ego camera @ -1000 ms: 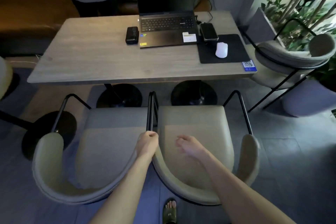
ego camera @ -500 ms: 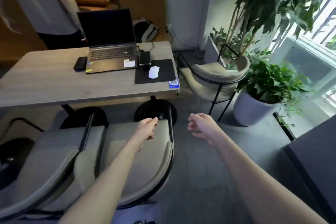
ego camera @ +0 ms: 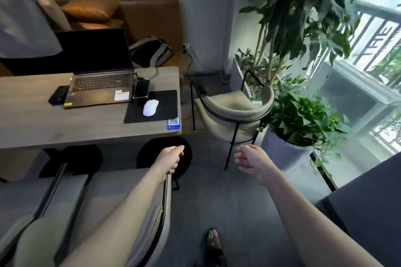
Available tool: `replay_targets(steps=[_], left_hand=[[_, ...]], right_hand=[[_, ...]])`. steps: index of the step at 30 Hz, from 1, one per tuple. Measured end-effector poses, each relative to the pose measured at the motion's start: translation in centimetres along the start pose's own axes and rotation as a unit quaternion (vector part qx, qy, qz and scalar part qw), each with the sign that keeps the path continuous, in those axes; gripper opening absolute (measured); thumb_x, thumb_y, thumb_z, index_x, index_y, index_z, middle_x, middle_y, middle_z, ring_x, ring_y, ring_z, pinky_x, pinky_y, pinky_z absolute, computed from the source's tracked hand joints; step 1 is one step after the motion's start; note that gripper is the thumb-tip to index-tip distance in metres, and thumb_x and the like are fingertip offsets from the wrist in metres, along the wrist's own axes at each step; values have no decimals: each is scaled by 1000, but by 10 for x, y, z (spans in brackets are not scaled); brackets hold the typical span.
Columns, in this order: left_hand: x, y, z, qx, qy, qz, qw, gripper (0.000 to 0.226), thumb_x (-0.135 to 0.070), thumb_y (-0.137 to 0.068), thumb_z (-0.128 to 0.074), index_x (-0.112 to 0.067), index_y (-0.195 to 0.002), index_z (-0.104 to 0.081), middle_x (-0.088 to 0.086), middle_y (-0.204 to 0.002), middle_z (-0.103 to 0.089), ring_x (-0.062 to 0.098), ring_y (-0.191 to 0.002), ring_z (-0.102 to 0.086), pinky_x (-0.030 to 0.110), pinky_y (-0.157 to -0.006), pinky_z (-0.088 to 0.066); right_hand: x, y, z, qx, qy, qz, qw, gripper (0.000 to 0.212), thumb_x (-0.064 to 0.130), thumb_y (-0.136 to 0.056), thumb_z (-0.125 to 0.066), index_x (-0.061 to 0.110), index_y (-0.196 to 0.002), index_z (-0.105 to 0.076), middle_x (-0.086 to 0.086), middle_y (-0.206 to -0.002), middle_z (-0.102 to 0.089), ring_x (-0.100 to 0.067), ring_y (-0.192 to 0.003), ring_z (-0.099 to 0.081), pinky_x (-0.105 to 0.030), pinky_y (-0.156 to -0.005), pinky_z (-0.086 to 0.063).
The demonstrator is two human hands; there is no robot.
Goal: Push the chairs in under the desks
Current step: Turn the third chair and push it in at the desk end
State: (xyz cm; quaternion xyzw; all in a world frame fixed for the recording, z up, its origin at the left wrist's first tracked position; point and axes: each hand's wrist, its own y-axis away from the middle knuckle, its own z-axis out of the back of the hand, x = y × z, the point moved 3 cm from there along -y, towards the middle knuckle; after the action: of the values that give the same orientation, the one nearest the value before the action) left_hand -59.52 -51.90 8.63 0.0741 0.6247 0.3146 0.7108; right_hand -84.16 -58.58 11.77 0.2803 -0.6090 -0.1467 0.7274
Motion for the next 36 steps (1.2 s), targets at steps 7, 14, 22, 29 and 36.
replay_targets(steps=[7, 14, 22, 29, 36], left_hand=[[-63, -103, -46, -4, 34, 23, 999, 28, -32, -99, -48, -17, -76, -47, -9, -48, -25, 2, -29, -18, 13, -35, -10], [-107, -180, -87, -5, 78, 57, 995, 26, -31, -100, -48, -15, -81, -54, -11, -42, -28, 2, -31, -18, 15, -37, -9], [-127, -266, -142, -44, 99, 121, 987, 24, -31, -99, -48, -17, -81, -56, -6, -57, -38, 6, -41, -25, 15, -38, -16], [-141, -341, -192, -132, 126, 201, 962, 16, -31, -97, -54, -17, -89, -56, 0, -82, -54, 11, -65, -51, 24, -58, -43], [-134, -402, -213, -190, 169, 299, 920, 89, -53, -81, -68, -21, -152, -24, 4, -153, -34, 29, -135, -38, 54, -100, -40]], right_hand=[[53, -108, 40, -16, -25, -36, 999, 15, 19, -99, -43, 22, -91, -55, 5, -70, -58, -11, -62, -58, -27, -66, -44], [93, -197, 68, -29, -34, -72, 996, 14, 18, -97, -46, 24, -86, -53, 5, -69, -53, -11, -60, -53, -26, -65, -42], [113, -316, 99, -72, -67, -127, 987, 12, 18, -99, -43, 15, -92, -52, 0, -77, -52, -12, -60, -52, -28, -63, -44], [86, -459, 146, -114, -50, -196, 973, 39, 28, -80, -66, 13, -114, -55, -4, -88, -56, -21, -72, -53, -35, -67, -53], [86, -529, 170, -208, -24, -268, 940, 82, 37, -51, -64, 16, -128, -49, -3, -123, -61, -28, -109, -63, -39, -87, -50]])
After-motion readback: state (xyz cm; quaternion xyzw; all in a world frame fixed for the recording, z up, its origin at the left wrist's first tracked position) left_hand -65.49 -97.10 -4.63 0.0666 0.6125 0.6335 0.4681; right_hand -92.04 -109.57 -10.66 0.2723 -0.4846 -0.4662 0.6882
